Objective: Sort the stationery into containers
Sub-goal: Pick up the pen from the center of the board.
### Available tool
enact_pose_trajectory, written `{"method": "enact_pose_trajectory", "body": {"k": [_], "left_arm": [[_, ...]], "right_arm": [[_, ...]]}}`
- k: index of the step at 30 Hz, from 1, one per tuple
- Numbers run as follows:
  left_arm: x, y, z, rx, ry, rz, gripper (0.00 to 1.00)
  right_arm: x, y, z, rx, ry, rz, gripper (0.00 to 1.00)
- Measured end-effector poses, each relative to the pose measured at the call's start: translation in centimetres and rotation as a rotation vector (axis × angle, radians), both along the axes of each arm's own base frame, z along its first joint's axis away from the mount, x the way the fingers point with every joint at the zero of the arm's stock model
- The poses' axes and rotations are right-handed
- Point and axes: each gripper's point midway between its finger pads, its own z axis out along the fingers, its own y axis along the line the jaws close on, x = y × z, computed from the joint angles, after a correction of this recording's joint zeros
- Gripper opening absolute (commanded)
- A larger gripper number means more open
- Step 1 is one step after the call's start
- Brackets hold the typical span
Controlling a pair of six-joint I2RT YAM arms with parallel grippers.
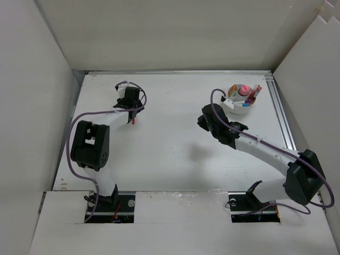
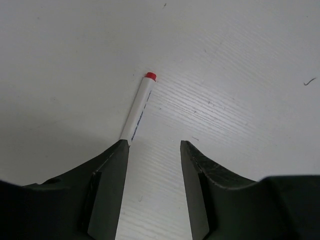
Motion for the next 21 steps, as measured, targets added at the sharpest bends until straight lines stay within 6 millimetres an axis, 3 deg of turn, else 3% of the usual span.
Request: {"method": "enact_pose_trajectory", "body": {"k": [4,12,17,18,21], "left_arm": [[-0.4,0.3,-2.2,0.034,0.072,0.004,0.42],[-1.8,1.2,-5.7,0.095,0.193,0.018,0.39],[-1.3,1.1,-6.2,0.106,0.210,0.017,0.31],[-1.0,1.0,-6.1,0.107,0.207,0.016,0.23],[-0.5,0.8,-6.2,0.105,0.203,0.009,0.11]], "right_arm": [[0.0,0.1,0.4,0.004,-0.011,0.006,0.32],[-0.2,0.2,2.0,0.033,-0.045,0.018,0.34],[-0.3,0.2,2.2,0.036,-0.049,0.018,0.34],[-0.3,0.2,2.2,0.036,-0.050,0.018,0.34],[-0.3,0.1,2.4,0.038,-0.054,0.015,0.34]]}}
